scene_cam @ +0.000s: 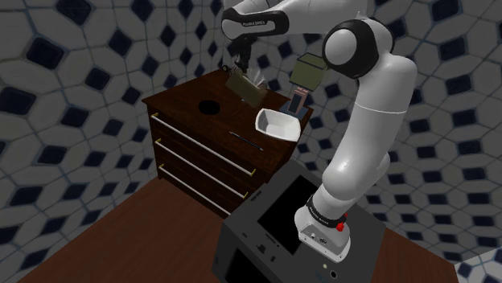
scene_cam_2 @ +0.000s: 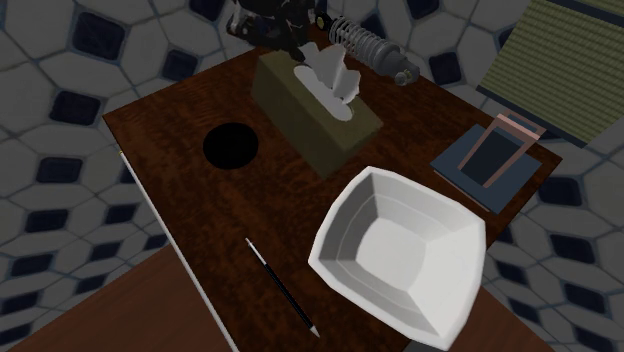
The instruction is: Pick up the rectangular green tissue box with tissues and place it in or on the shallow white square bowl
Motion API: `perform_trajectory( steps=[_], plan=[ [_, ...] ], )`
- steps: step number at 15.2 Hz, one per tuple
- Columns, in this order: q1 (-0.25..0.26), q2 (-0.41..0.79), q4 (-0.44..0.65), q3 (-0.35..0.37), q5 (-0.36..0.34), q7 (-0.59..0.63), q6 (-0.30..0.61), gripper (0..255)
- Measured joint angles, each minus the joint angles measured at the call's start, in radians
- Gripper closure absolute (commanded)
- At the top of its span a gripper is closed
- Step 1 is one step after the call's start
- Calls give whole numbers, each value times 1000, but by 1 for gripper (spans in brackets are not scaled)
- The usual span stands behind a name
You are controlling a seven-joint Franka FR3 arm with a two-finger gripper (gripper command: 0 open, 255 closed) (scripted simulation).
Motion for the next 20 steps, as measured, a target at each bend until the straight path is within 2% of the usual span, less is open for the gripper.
perform_trajectory(
  steps=[2, 9, 16, 20],
  plan=[
    [-8, -48, -52, -3, 2, -8, 7, 255],
    [-48, -307, -336, -28, 8, -58, 57, 255],
    [-85, -563, -575, -78, 3, -142, 74, 255],
    [-88, -603, -645, -84, -4, -136, 104, 255]
  ],
)
